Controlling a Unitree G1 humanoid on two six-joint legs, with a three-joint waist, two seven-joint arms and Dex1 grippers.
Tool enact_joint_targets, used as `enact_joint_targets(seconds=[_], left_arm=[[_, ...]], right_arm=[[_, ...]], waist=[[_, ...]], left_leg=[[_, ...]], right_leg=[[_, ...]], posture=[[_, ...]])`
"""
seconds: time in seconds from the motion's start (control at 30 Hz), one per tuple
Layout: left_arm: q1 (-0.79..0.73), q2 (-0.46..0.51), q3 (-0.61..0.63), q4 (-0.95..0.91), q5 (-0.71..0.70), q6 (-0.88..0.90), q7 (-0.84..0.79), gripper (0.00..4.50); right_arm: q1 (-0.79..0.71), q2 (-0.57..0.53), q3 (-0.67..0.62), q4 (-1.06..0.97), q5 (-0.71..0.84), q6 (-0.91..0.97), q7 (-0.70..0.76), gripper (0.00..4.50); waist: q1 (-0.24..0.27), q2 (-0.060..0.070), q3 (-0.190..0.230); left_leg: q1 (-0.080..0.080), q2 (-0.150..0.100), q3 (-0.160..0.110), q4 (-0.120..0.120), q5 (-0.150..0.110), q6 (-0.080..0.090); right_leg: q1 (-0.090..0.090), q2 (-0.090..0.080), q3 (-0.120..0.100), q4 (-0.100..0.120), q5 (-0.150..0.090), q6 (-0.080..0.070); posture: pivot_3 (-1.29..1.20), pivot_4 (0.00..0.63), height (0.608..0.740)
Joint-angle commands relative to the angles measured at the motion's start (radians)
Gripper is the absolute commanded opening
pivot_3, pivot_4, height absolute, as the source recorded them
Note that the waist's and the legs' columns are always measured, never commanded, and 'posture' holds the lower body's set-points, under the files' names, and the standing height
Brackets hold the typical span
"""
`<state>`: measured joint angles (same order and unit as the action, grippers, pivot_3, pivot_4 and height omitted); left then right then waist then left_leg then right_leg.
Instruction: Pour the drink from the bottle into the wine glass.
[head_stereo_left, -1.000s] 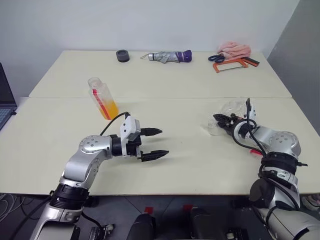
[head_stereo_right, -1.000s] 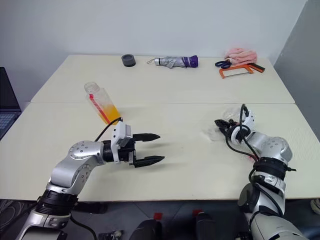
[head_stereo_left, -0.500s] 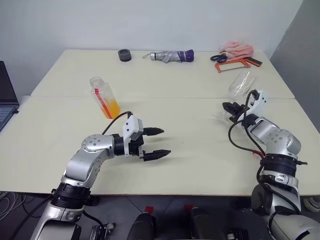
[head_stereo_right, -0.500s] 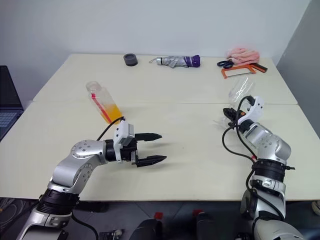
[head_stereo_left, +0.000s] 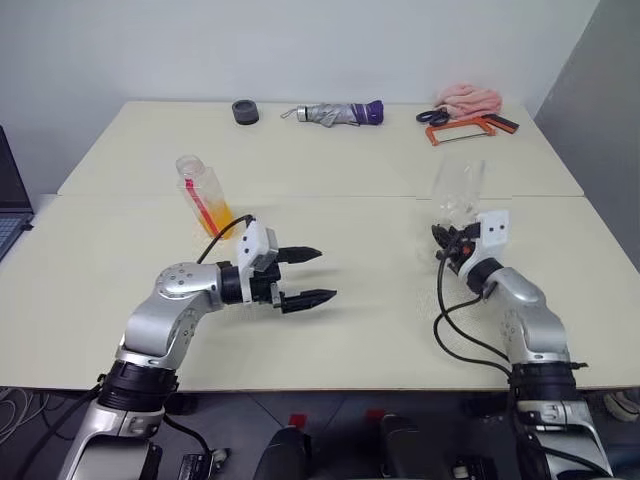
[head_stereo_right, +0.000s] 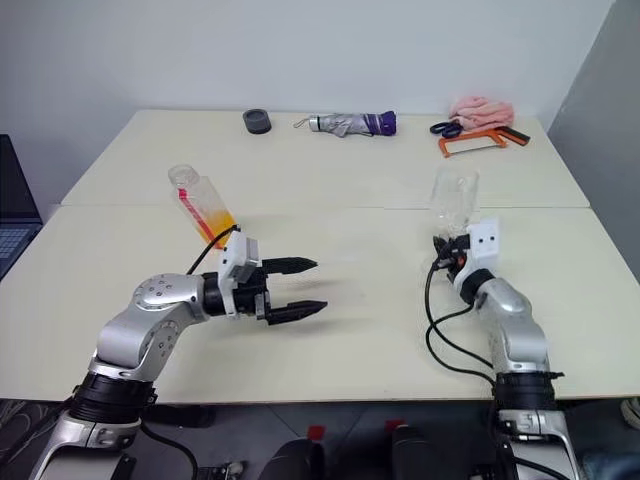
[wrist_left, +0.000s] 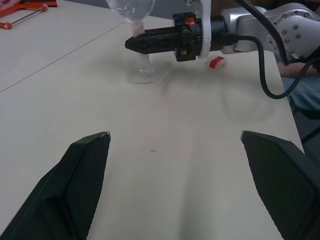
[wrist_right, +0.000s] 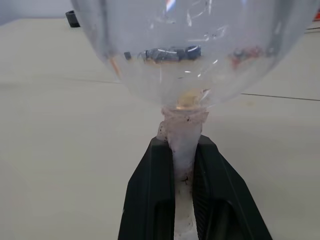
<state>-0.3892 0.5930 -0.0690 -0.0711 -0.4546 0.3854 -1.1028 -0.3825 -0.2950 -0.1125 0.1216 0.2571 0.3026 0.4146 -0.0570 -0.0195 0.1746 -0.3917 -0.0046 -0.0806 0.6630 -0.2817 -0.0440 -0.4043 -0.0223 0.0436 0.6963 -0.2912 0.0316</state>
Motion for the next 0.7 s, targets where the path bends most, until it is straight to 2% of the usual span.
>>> enact_joint_targets(seconds=[0.03,0.23,0.43,0.7], left_arm=[[0.014,0.011,0.036,-0.021,-0.019,-0.007,-0.003,4.50],[0.020,0.008,0.054,-0.014,-0.012,-0.017,0.016,4.50],[0.051,0.005,0.160,-0.030,-0.016,-0.013,0.129,4.50],[0.107,0.037,0.227,-0.101,-0.021,0.022,0.206,4.50]], right_arm=[[0.068,0.008,0.041,0.044,-0.015,0.016,0.028,0.16],[0.009,0.024,0.052,0.084,-0.040,-0.077,0.033,0.16],[-0.126,0.097,0.109,0.118,-0.067,-0.258,0.082,0.16],[-0.415,0.225,0.181,0.602,-0.142,-0.440,0.140,0.16]], waist=[[0.000,-0.001,-0.001],[-0.001,-0.002,-0.001],[-0.018,-0.001,0.000],[-0.020,-0.001,0.001]], left_leg=[[0.001,0.000,0.000,0.000,0.000,0.000],[0.004,0.000,0.001,0.000,0.000,0.000],[0.010,0.001,0.002,-0.001,0.000,0.000],[0.006,0.003,0.002,-0.001,0.000,0.000]], right_leg=[[0.001,0.000,0.000,0.000,0.000,0.000],[0.002,0.002,0.001,0.000,0.000,0.000],[0.005,0.003,0.002,0.000,0.000,0.000],[0.002,0.000,0.002,0.001,0.000,0.000]], posture=[[0.00,0.150,0.740],[0.00,0.150,0.740],[0.00,0.150,0.740],[0.00,0.150,0.740]])
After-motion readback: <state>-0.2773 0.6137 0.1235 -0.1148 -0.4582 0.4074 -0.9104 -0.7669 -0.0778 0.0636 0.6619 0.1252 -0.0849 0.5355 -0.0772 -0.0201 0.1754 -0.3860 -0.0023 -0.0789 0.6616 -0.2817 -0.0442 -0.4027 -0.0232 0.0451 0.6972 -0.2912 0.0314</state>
